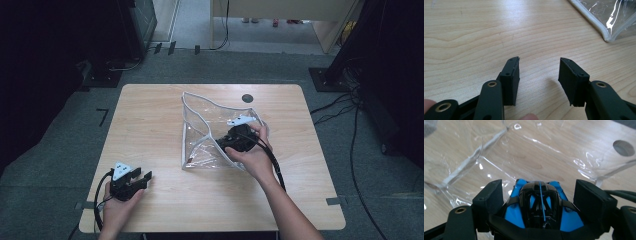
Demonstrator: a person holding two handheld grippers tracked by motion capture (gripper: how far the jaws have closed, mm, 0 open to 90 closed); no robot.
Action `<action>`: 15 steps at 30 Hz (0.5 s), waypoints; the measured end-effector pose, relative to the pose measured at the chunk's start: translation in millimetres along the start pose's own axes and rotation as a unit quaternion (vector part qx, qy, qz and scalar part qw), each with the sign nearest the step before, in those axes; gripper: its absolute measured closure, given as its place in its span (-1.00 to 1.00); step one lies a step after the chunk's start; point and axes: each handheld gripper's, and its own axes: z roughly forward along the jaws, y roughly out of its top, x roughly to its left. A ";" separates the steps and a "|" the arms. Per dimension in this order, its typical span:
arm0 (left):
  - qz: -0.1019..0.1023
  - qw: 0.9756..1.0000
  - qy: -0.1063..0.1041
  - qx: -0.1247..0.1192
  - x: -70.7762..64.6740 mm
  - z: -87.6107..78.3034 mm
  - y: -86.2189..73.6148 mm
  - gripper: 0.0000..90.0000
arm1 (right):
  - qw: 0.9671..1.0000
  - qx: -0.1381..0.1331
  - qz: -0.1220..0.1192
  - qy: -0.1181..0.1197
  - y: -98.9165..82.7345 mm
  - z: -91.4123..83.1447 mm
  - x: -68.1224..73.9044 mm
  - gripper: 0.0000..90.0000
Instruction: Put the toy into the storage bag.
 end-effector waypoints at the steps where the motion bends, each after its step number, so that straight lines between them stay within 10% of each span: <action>1: 0.000 1.000 0.000 0.000 -0.1 0.0 0.0 0.15 | 1.000 0.006 -0.008 -0.001 -0.5 -0.3 1.1 -0.46; 15: -0.001 1.000 -0.001 -0.001 0.1 0.1 -0.1 0.15 | 0.997 0.068 -0.026 -0.012 -10.5 -0.3 7.4 -0.46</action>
